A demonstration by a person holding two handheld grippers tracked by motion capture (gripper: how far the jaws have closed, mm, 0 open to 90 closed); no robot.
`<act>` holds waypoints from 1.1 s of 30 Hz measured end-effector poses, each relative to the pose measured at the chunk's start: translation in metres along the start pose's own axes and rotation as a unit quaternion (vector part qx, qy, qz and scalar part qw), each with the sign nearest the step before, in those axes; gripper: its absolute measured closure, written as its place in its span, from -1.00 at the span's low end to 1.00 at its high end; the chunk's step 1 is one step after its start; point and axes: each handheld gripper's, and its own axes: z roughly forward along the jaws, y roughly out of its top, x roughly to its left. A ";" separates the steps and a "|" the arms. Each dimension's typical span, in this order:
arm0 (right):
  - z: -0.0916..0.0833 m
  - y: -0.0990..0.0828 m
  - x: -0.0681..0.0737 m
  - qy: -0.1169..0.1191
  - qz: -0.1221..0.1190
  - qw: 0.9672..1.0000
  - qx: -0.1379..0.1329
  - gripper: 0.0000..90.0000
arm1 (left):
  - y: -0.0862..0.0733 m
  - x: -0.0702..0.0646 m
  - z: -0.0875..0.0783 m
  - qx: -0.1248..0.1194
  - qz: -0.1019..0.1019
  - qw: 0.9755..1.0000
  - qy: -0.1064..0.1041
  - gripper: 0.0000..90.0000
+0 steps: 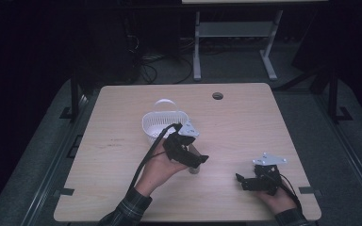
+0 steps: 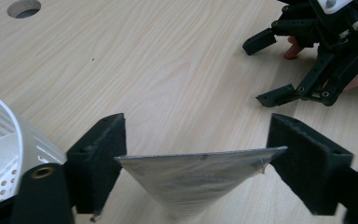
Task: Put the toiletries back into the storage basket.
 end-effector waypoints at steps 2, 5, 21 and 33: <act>0.000 0.000 0.000 0.000 -0.001 1.000 0.000 -0.81 | -0.001 0.000 0.000 -0.001 -0.004 1.000 -0.002 -0.41; 0.000 0.000 0.000 0.000 -0.001 1.000 0.000 -0.81 | -0.002 0.001 -0.001 -0.002 -0.004 1.000 -0.003 -0.37; 0.000 0.000 0.000 0.000 -0.001 1.000 0.000 -0.81 | -0.002 0.002 -0.002 -0.001 -0.003 1.000 -0.015 -0.35; 0.000 0.000 0.000 0.000 0.000 1.000 0.000 -0.81 | 0.000 0.006 -0.010 -0.007 -0.004 1.000 -0.028 -0.34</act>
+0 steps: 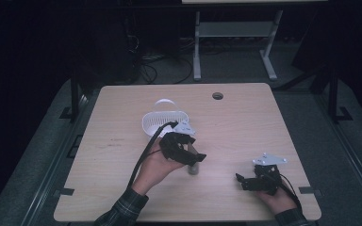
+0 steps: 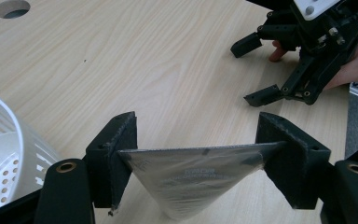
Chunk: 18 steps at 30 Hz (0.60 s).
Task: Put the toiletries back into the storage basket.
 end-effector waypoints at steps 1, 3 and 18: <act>0.000 0.000 0.000 0.000 0.000 1.000 0.000 -0.81 | 0.001 0.001 -0.001 0.001 0.002 1.000 -0.001 -0.35; 0.000 0.000 0.000 0.000 -0.001 1.000 0.000 -0.81 | 0.002 0.002 -0.004 -0.001 0.000 1.000 0.000 -0.35; 0.000 0.000 0.000 -0.001 0.000 1.000 0.000 -0.81 | 0.011 0.006 -0.025 -0.013 0.005 1.000 -0.001 -0.34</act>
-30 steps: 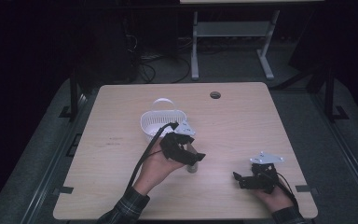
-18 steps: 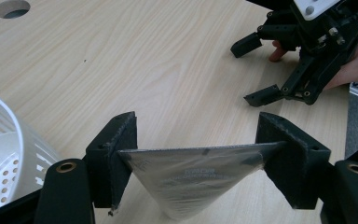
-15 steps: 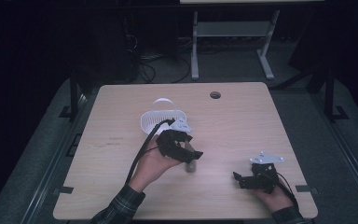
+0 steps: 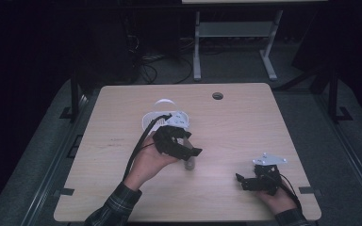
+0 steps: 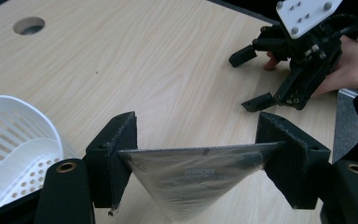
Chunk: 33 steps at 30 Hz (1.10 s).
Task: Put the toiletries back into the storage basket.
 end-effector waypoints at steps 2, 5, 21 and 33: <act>0.000 0.000 0.000 0.000 0.000 1.000 0.000 -0.81 | 0.002 0.001 -0.004 -0.004 0.001 1.000 0.003 -0.34; 0.000 0.000 0.000 0.000 0.000 1.000 0.000 -0.81 | 0.004 0.002 -0.008 -0.004 0.000 1.000 0.003 -0.34; 0.000 0.000 0.000 0.000 0.001 1.000 0.000 -0.81 | 0.015 0.008 -0.023 -0.014 0.006 1.000 0.006 -0.34; 0.000 0.000 0.000 0.000 0.000 1.000 0.000 -0.81 | 0.019 0.016 -0.034 -0.025 0.000 1.000 0.006 -0.34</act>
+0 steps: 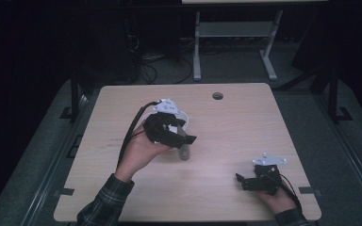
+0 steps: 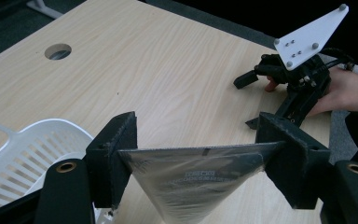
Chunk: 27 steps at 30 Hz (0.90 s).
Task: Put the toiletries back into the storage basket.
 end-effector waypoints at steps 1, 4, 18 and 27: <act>0.000 0.000 0.000 0.000 0.000 1.000 0.000 -0.81 | 0.000 0.000 -0.001 0.000 -0.001 1.000 0.000 -0.34; 0.000 0.000 0.000 0.000 0.000 1.000 0.000 -0.81 | 0.002 0.002 -0.003 -0.002 0.001 1.000 0.003 -0.34; 0.000 0.000 0.000 0.000 0.000 1.000 0.000 -0.81 | 0.007 0.008 -0.018 -0.010 -0.002 1.000 0.012 -0.34; 0.000 0.000 0.000 0.000 0.000 1.000 0.000 -0.81 | 0.012 0.012 -0.030 -0.016 -0.001 1.000 0.022 -0.34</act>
